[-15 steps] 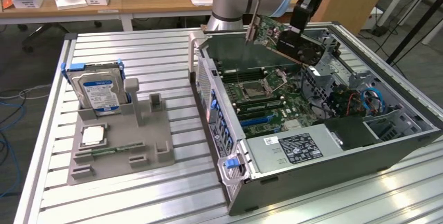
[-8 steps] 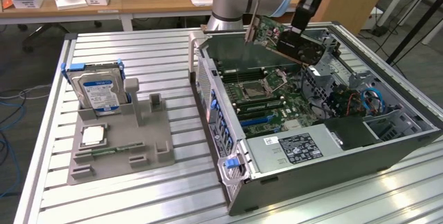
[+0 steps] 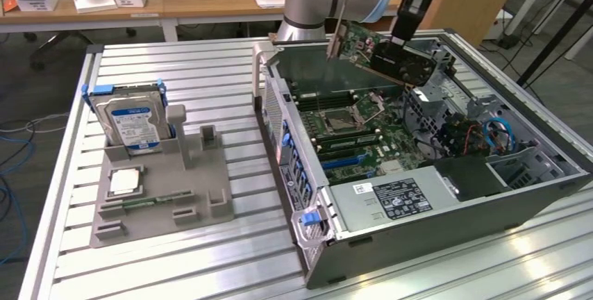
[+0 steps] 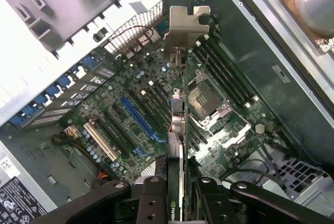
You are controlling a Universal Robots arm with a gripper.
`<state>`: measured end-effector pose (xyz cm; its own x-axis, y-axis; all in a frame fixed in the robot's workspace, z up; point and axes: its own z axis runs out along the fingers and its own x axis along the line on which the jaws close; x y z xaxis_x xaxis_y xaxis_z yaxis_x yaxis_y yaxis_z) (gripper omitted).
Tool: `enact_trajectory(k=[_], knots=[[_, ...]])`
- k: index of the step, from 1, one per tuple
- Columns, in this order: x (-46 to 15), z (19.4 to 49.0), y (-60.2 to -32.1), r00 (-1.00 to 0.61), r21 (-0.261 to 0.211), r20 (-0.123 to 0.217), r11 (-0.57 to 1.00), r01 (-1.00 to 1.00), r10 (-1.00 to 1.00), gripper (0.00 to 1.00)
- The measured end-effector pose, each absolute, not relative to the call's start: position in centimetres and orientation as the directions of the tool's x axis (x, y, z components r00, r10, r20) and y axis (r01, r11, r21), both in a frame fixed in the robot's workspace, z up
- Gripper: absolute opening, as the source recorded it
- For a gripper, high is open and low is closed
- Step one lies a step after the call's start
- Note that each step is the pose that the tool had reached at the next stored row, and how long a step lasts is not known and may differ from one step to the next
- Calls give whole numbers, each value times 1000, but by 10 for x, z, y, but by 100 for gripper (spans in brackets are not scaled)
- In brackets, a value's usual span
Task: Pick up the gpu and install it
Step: 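Insert the gpu into the slot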
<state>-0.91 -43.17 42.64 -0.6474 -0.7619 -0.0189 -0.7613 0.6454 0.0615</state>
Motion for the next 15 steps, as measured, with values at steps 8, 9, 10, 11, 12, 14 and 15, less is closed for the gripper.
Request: enact_trajectory(k=[8, 9, 10, 11, 12, 14, 15], knots=[[-9, 426, -432, -596, 62, -19, 594, -802, -803, 26], [-8, 426, -432, -589, 62, -19, 587, -807, -808, 26], [-8, 426, -432, -583, 62, -19, 581, -812, -812, 26], [-8, 426, -432, -576, 62, -19, 574, -816, -817, 26], [-8, 426, -432, -569, 62, -19, 567, -821, -822, 26], [-8, 426, -432, -556, 62, -19, 554, -830, -831, 26], [-8, 426, -432, -550, 62, -19, 548, -834, -835, 26]])
